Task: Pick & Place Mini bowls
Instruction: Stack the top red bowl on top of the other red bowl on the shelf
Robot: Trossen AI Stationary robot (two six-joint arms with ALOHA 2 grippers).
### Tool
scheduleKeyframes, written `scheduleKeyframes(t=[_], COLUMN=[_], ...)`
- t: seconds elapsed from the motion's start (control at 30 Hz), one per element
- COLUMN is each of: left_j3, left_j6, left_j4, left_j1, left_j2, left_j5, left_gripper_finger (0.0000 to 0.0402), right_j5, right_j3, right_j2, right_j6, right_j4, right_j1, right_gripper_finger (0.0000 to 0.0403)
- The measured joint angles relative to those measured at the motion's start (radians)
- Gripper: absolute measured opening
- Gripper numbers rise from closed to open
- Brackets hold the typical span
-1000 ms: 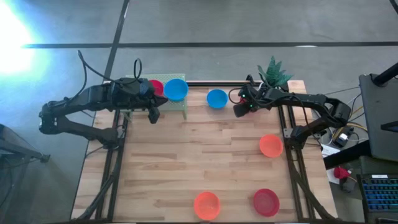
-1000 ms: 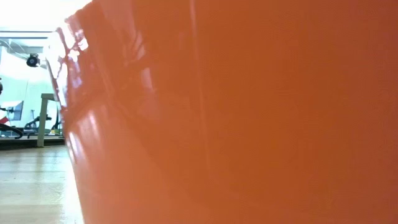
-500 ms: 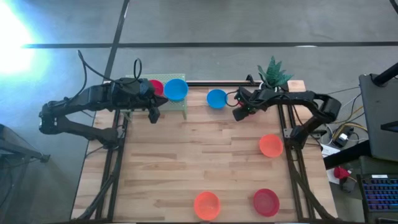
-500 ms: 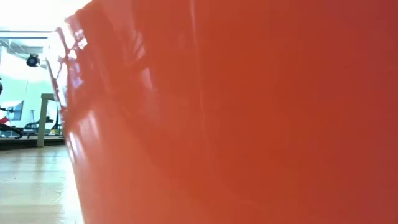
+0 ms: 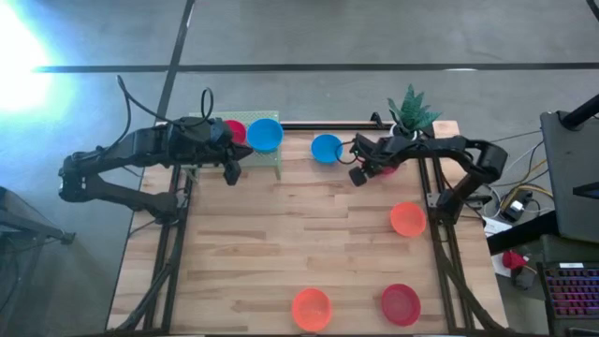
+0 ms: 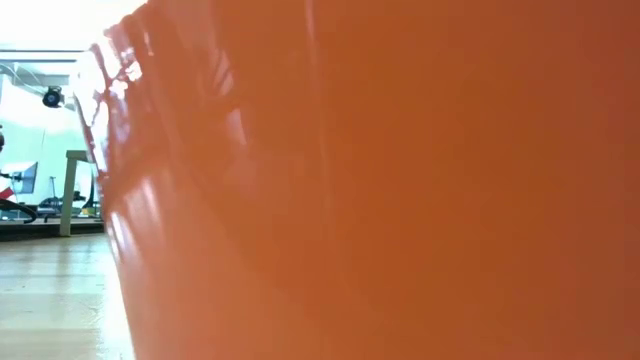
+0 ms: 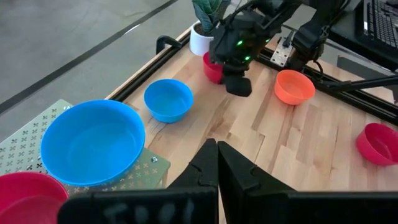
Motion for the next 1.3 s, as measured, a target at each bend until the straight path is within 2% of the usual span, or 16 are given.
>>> scheduleKeyframes(t=[0.23, 0.33, 0.5, 0.63, 0.87, 0.97, 1.1, 1.3], left_j3=[0.0, 0.0, -0.002, -0.017, -0.03, -0.03, -0.027, -0.026], left_j6=[0.0, 0.0, 0.009, 0.037, 0.062, 0.129, 0.213, 0.228], left_j4=[0.0, 0.0, 0.0, -0.001, 0.008, 0.017, 0.028, 0.13], left_j1=[0.0, 0.0, 0.0, 0.0, 0.0, -0.004, -0.01, -0.01], left_j2=[0.0, 0.002, 0.003, 0.005, 0.038, 0.063, 0.109, 0.18], left_j5=[0.0, 0.005, 0.035, 0.079, 0.155, 0.172, 0.179, 0.177], left_gripper_finger=[0.0, 0.0, 0.0, 0.001, 0.0064, 0.0081, 0.0087, 0.0087], right_j5=[-0.064, -0.106, -0.108, -0.104, -0.094, -0.053, 0.017, 0.091], right_j3=[0.045, 0.11, 0.268, 0.383, 0.538, 0.583, 0.646, 0.725], right_j2=[-0.133, -0.173, -0.183, -0.16, -0.081, -0.037, 0.028, 0.118], right_j6=[-0.072, -0.15, -0.266, -0.365, -0.497, -0.612, -0.735, -0.86], right_j4=[-0.025, -0.065, -0.163, -0.21, -0.255, -0.259, -0.278, -0.298], right_j1=[0.105, 0.178, 0.305, 0.391, 0.482, 0.514, 0.536, 0.541], right_gripper_finger=[0.0008, 0.0008, 0.0008, 0.0008, 0.0008, 0.0008, 0.0008, 0.0008])
